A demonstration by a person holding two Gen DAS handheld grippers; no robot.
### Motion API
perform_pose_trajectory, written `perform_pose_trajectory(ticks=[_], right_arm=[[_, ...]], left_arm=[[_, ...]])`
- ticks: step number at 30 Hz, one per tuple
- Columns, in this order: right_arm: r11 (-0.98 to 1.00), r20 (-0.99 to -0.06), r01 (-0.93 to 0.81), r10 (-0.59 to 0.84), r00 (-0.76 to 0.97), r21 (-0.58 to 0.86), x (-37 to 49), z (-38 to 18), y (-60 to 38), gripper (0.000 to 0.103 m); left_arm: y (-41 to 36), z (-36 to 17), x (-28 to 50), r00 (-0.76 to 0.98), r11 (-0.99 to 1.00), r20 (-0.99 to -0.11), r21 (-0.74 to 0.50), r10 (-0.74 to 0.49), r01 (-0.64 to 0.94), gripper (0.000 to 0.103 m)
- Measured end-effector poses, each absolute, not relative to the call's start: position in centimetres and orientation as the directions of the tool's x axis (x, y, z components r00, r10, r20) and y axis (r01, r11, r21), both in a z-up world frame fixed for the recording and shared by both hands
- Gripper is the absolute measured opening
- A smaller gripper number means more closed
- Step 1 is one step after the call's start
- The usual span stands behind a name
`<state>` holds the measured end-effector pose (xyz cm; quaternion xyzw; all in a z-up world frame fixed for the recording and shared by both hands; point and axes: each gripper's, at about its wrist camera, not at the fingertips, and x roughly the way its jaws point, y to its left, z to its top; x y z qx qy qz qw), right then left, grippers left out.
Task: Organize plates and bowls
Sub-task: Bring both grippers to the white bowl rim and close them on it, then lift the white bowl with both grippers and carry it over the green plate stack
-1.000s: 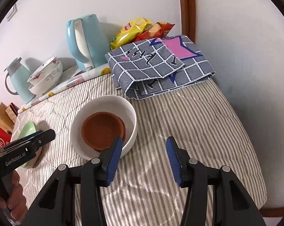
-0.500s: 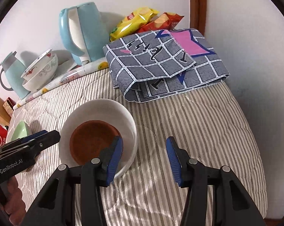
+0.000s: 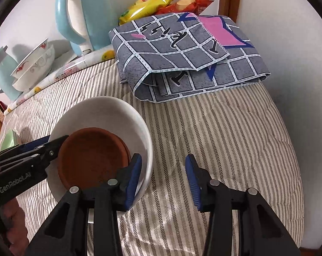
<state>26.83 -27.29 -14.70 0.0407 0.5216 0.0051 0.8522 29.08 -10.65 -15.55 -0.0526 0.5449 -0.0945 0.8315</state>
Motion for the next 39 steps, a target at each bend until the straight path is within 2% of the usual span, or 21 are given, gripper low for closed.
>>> perform_pose_trajectory(ticks=[6, 8, 9, 13, 14, 15, 25, 39], right_arm=[[0.995, -0.886, 0.045, 0.062, 0.460, 0.093, 27.1, -14.9, -27.6, 0.042], [0.994, -0.884, 0.046, 0.067, 0.463, 0.099, 27.2, -15.0, -27.7, 0.042], [0.994, -0.882, 0.043, 0.073, 0.466, 0.105, 27.2, -15.0, -27.7, 0.040], [0.987, -0.869, 0.017, 0.134, 0.476, 0.161, 27.0, -15.0, -27.4, 0.019], [0.987, -0.867, 0.009, 0.138, 0.479, 0.163, 27.0, -14.9, -27.2, 0.017], [0.987, -0.864, 0.003, 0.138, 0.485, 0.160, 26.9, -14.9, -26.9, 0.012], [0.986, -0.854, 0.047, 0.112, 0.509, 0.157, 25.7, -14.5, -26.5, 0.010], [0.977, -0.850, 0.080, 0.130, 0.510, 0.197, 23.0, -13.7, -26.7, 0.007]], left_arm=[[-10.5, -16.2, 29.5, 0.379, 0.969, -0.892, -0.226, -0.246, 0.096, 0.042], [-10.5, -16.3, 29.6, 0.379, 0.964, -0.886, -0.243, -0.266, 0.108, 0.039], [-10.5, -16.3, 29.6, 0.374, 0.962, -0.887, -0.247, -0.272, 0.113, 0.031], [-10.8, -16.3, 29.4, 0.362, 0.948, -0.876, -0.286, -0.318, 0.140, 0.012], [-11.2, -16.2, 29.3, 0.366, 0.947, -0.874, -0.280, -0.319, 0.156, 0.011], [-11.4, -16.1, 29.2, 0.375, 0.952, -0.876, -0.265, -0.305, 0.155, 0.010], [-11.4, -15.4, 28.1, 0.411, 0.961, -0.870, -0.226, -0.271, 0.156, 0.008], [-10.8, -14.4, 25.3, 0.426, 0.960, -0.860, -0.243, -0.279, 0.138, 0.008]])
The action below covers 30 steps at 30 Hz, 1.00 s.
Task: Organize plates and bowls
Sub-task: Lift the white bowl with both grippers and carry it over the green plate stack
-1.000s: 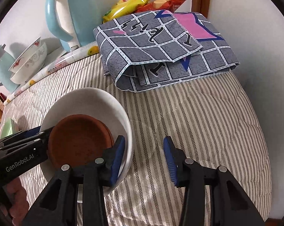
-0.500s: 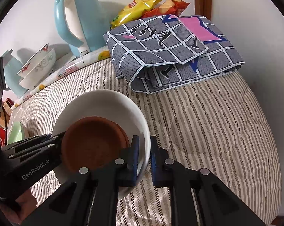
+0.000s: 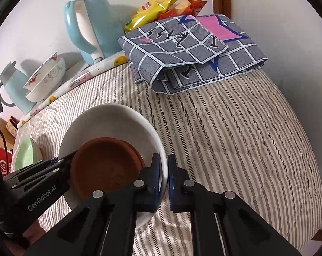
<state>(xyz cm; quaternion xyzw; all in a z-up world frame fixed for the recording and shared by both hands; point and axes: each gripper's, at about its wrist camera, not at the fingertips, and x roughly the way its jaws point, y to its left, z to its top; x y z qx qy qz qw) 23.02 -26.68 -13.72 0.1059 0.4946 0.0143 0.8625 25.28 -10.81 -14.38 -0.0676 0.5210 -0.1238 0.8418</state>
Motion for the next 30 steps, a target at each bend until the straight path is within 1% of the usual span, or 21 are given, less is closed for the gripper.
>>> perform_pose_trajectory(ticks=[20, 30], right_arm=[[0.976, -0.806, 0.057, 0.140, 0.576, 0.210, 20.1, -9.1, -25.3, 0.007], [0.976, -0.787, 0.037, 0.151, 0.599, 0.216, 19.4, -7.5, -23.9, 0.007]], left_arm=[[-8.6, -10.0, 22.1, 0.495, 0.959, -0.822, -0.251, -0.282, 0.130, 0.008], [-7.2, -8.6, 21.1, 0.519, 0.961, -0.809, -0.249, -0.276, 0.122, 0.008]])
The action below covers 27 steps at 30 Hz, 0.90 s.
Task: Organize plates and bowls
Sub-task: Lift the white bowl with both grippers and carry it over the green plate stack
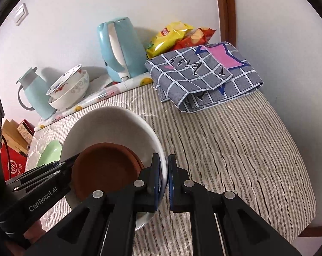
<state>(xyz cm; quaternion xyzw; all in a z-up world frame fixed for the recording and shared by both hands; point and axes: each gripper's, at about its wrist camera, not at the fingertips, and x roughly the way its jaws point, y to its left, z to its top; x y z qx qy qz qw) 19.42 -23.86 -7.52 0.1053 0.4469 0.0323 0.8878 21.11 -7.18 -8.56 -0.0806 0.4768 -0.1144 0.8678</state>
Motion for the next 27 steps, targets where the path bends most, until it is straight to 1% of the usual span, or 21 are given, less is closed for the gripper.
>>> perform_pose_trajectory(ticks=[27], right_arm=[[0.979, -0.765, -0.003, 0.163, 0.623, 0.206, 19.3, -5.7, -19.2, 0.007]], left_arm=[[-2.3, -6.4, 20.3, 0.556, 0.961, -0.786, -0.261, -0.268, 0.094, 0.008]])
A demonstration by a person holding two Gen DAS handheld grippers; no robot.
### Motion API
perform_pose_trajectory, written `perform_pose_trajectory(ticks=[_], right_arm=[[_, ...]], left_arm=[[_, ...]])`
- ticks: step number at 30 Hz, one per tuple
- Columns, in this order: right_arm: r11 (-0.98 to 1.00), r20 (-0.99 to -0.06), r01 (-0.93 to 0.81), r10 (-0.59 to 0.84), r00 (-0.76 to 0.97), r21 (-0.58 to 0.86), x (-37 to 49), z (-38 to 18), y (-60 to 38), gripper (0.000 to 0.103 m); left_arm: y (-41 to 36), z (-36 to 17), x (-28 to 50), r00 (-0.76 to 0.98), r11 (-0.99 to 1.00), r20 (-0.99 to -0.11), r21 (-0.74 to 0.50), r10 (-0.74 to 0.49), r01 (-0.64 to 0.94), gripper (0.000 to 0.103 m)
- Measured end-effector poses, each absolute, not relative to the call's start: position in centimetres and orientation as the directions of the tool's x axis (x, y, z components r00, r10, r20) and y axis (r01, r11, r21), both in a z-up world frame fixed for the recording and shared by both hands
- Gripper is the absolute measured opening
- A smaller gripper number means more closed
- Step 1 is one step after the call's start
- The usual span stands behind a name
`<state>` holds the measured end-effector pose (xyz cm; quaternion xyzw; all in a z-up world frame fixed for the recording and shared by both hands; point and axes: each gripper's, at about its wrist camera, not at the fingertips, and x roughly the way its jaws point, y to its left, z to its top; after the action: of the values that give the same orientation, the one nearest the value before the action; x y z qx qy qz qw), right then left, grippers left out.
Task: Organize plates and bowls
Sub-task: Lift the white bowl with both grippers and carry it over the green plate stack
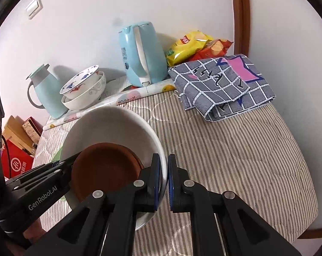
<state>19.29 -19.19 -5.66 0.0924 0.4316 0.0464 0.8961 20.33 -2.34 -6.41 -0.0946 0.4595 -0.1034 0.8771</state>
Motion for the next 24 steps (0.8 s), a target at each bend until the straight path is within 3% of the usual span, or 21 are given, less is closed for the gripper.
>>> perform_pose_trajectory(ticks=[24], right_arm=[[0.976, -0.757, -0.061, 0.200, 0.622, 0.208, 19.1, -5.6, -14.7, 0.007]], left_arm=[[2.4, -5.9, 19.7, 0.571, 0.965, -0.787, -0.259, -0.233, 0.036, 0.008]])
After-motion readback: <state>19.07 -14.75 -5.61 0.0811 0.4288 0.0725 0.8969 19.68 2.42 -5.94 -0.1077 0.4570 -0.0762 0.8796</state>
